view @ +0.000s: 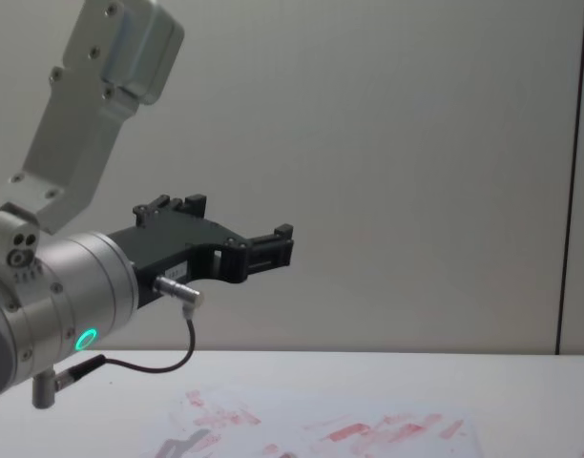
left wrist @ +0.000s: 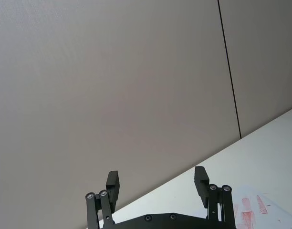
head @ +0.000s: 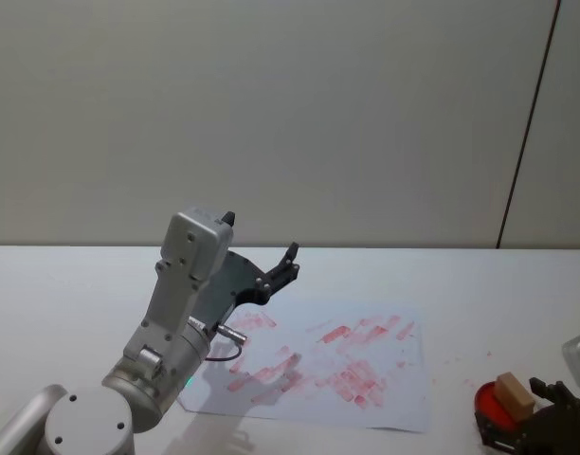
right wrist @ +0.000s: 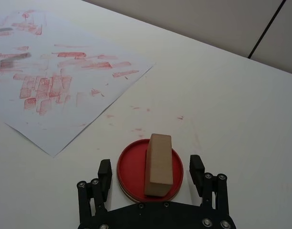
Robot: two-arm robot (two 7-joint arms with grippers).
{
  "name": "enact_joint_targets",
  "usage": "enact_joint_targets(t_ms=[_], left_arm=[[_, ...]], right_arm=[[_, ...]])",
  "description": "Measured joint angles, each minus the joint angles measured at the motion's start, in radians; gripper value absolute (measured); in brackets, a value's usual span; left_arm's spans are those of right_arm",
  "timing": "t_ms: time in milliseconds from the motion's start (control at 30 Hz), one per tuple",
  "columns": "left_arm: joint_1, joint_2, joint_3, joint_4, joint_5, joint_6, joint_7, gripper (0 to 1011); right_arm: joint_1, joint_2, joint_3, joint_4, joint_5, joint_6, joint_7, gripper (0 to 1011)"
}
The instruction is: Use the one hand to pick up the stamp and affix it onto the A4 paper.
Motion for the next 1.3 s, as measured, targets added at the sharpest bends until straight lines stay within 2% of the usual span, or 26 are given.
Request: enact_joint_targets(t_ms=[1300], left_arm=[[0.000, 0.000, 0.000, 0.000, 0.000, 0.000, 0.000, 1003]], right_arm=[[0.000, -0.009, 0.003, 0.018, 0.008, -0.044, 0.014, 1001]])
